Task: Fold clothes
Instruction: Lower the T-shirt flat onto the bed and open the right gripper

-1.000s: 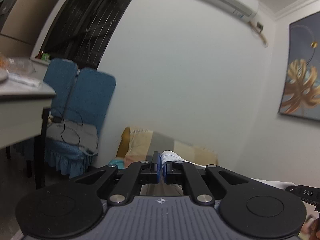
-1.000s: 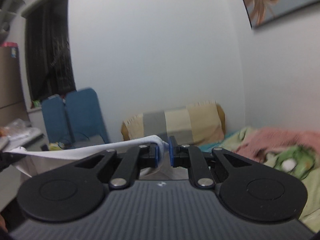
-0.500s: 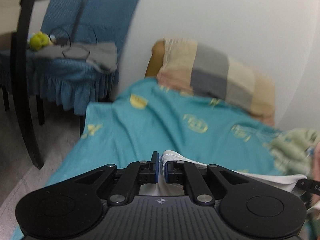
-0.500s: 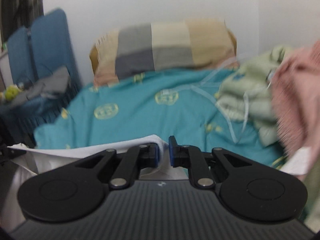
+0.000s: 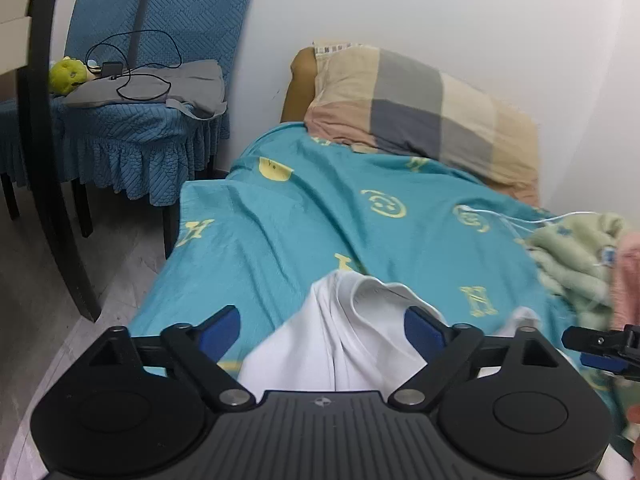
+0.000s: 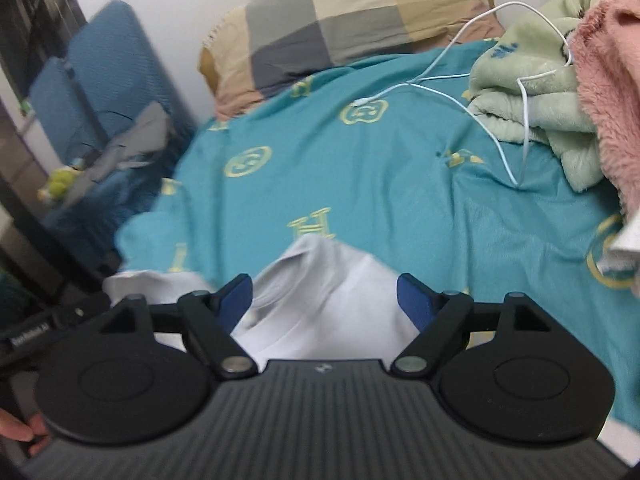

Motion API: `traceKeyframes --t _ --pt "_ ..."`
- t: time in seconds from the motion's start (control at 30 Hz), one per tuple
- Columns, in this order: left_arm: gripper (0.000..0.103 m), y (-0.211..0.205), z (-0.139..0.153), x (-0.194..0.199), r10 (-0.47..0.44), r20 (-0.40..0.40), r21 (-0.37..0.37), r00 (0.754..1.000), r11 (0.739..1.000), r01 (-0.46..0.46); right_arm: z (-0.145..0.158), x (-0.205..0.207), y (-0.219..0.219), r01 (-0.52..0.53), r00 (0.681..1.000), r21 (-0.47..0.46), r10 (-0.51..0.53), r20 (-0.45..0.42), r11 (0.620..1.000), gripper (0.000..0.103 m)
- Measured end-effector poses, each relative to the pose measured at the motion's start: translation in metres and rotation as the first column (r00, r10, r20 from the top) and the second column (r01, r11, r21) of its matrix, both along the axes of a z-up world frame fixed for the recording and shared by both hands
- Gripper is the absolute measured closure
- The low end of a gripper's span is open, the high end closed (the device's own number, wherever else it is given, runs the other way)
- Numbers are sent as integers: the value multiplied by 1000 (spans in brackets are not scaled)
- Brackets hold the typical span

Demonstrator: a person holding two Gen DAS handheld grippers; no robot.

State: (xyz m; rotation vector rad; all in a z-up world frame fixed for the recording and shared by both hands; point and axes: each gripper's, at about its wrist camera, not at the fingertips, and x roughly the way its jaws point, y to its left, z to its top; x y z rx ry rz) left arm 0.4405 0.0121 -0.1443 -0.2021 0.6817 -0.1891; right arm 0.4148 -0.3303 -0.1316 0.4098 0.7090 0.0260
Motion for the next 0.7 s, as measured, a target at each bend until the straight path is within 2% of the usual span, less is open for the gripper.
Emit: traceKeyframes --t 0.13,0.3,0.4,0.57,0.7 --pt "9 32 30 -65 22 9 -73 1000 997 -22 28 -65 6 -10 1000 28 10 22 1000 22" --pt "7 70 59 -149 55 38 -79 998 996 -52 52 -158 20 -20 999 25 19 42 999 22" --pt "7 89 67 -194 98 30 -115 995 989 -94 68 -205 29 -22 999 15 22 39 1000 22" --pt "8 107 56 -255 143 -7 -210 990 967 -141 81 -275 26 -5 998 88 -1 69 996 22" --pt "12 119 31 -271 200 -93 -285 975 933 -218 82 -314 19 23 997 133 -33 75 991 22"
